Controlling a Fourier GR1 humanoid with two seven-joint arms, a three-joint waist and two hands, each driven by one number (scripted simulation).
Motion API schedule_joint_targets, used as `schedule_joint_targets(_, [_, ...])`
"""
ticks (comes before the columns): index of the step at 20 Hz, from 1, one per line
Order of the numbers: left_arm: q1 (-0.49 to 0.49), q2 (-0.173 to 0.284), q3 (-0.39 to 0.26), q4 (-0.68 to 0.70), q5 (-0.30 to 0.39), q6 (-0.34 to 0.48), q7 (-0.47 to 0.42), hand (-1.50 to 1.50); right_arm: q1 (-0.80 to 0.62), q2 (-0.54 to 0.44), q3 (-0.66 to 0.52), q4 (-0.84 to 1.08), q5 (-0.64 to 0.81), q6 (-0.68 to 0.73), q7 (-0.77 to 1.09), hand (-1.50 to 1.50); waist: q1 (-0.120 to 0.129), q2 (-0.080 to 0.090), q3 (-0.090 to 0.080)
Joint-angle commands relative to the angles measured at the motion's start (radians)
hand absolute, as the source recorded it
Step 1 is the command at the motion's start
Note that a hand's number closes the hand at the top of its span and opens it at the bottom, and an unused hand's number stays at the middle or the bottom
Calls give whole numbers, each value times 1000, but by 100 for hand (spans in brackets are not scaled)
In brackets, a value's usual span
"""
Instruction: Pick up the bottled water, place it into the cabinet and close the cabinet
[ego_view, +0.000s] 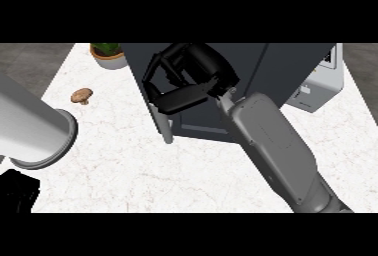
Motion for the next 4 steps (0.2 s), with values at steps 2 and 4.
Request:
schedule_joint_targets(2, [-43, 8, 6, 1, 19, -3, 32, 150, -16, -90, -104, 186, 39, -50, -32, 150, -27, 57, 15])
schedule_joint_targets(4, [-26, -5, 1, 13, 2, 6, 19, 150, -17, -98, -111, 188, 26, -28, -36, 150, -28, 51, 15])
